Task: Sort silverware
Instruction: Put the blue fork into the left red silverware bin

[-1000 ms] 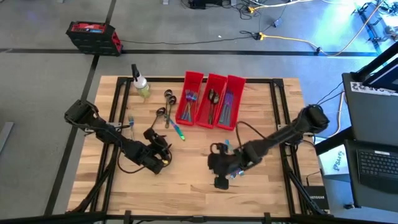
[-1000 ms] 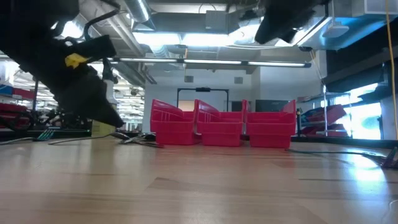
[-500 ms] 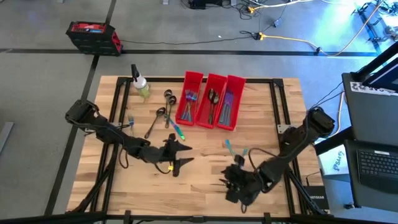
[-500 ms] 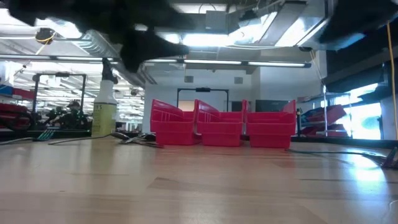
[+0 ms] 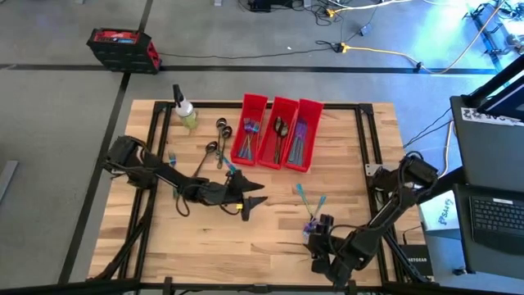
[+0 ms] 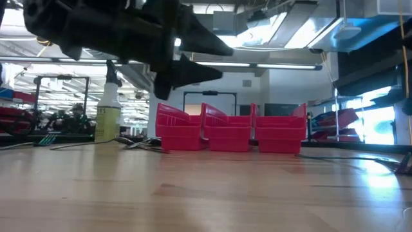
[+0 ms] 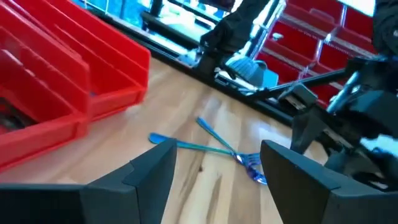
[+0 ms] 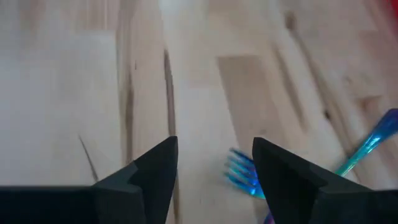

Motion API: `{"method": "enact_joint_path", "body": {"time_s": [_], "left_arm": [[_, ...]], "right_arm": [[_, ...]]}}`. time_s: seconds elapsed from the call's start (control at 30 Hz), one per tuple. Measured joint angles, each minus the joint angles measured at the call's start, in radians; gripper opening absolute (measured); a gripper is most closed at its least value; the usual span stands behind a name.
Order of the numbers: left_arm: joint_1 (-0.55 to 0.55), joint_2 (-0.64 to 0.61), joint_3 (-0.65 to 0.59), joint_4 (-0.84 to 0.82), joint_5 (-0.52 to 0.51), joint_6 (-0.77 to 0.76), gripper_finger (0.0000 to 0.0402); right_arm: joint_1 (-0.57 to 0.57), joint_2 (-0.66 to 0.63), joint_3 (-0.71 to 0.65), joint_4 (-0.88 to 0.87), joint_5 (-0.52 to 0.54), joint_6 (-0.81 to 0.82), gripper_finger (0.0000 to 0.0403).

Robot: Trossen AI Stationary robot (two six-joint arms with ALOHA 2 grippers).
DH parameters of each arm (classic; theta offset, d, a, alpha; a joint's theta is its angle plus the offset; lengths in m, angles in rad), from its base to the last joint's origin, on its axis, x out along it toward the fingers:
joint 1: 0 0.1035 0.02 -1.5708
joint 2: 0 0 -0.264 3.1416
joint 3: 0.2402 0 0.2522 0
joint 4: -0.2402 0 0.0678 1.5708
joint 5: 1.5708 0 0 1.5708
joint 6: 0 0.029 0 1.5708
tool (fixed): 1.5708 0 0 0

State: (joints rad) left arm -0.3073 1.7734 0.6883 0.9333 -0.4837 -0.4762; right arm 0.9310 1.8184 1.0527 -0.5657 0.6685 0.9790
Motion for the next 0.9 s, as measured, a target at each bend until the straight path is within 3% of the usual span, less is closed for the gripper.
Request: {"method": "enact_joint_path", "body": {"time_s": [0.27,0.5,0.7,0.9], "left_arm": [[0.0,0.072,0.06,0.0,0.171,0.029,0.0221],[-0.001,0.074,0.069,-0.001,0.354,0.232,0.0221],[-0.011,0.087,0.069,-0.014,0.38,0.422,0.0221],[-0.002,0.088,0.069,-0.009,0.352,0.398,0.0221]], "right_arm": [[0.006,0.113,0.002,-0.046,-0.013,0.059,0.0193],[0.008,0.149,0.005,-0.057,0.048,0.068,0.0193],[-0.008,0.154,0.004,-0.084,0.068,0.067,0.0192],[-0.029,0.156,0.002,-0.09,0.062,0.064,0.014]]}}
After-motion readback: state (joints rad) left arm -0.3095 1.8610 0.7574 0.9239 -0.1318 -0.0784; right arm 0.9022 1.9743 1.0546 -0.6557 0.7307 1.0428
